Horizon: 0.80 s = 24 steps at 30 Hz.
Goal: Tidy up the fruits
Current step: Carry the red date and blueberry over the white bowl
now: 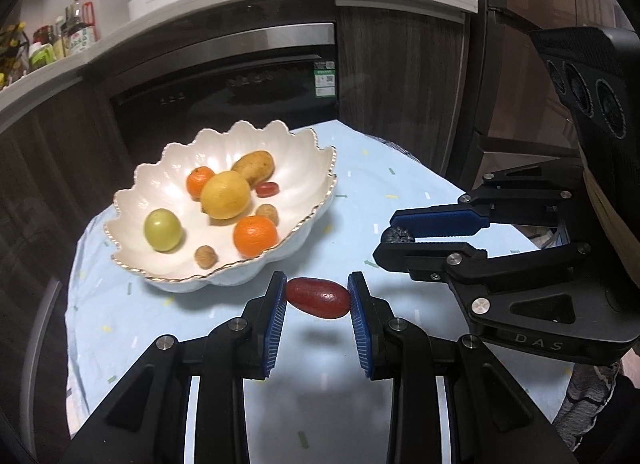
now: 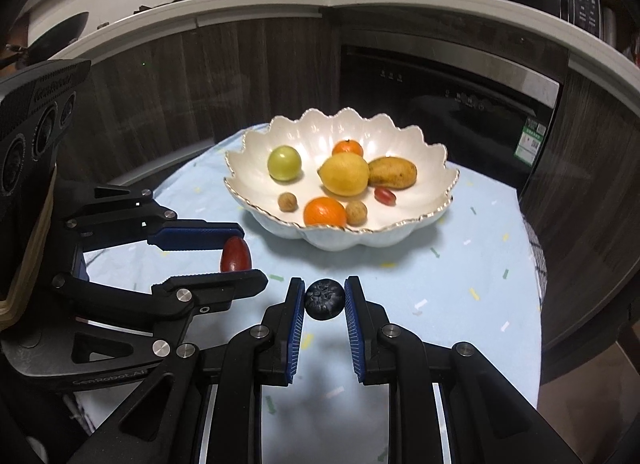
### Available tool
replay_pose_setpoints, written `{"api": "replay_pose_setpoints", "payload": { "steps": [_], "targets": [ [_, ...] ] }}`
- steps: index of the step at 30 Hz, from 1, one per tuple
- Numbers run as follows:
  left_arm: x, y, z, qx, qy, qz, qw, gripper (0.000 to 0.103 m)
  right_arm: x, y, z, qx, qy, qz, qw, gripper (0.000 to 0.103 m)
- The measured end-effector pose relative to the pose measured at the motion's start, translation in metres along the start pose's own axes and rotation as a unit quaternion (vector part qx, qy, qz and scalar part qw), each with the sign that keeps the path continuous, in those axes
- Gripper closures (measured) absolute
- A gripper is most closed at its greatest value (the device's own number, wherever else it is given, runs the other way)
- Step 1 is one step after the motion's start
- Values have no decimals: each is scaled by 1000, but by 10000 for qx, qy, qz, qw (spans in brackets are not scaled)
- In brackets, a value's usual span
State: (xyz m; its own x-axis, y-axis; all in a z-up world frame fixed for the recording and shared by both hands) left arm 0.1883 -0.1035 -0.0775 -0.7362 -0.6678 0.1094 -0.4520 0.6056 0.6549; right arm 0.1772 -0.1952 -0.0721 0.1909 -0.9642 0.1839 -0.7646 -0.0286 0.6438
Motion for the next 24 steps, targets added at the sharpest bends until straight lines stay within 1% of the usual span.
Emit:
{"api": "replay_pose_setpoints", "payload": {
  "steps": [8,14,24],
  "targets": [
    [-14,18,-3,158,221,-167,9995,72,-12,10,-15,170,-3,37,9998,81],
    [-24,28,-11,281,255,-284,9989,72,-17,16,-28,287,-5,81,9996,81],
    [-45,33,-26,393,404,-443,9974,72,-10,12,-50,325,-168,360,9987,81]
  ]
}}
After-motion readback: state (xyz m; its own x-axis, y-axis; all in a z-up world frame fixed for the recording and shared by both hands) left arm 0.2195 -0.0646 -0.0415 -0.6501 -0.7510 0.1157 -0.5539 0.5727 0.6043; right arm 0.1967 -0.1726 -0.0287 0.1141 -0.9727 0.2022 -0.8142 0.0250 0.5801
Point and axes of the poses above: each gripper's, at about its wrist camera, not at the fingertips, and y roughly against the way its jaws point, x to its right, z to its underside, the point moved 3 cm from there along -y, roughly the way its jaws point, and after that the axes turned 14 degrees about z, right-handed, at the moved point
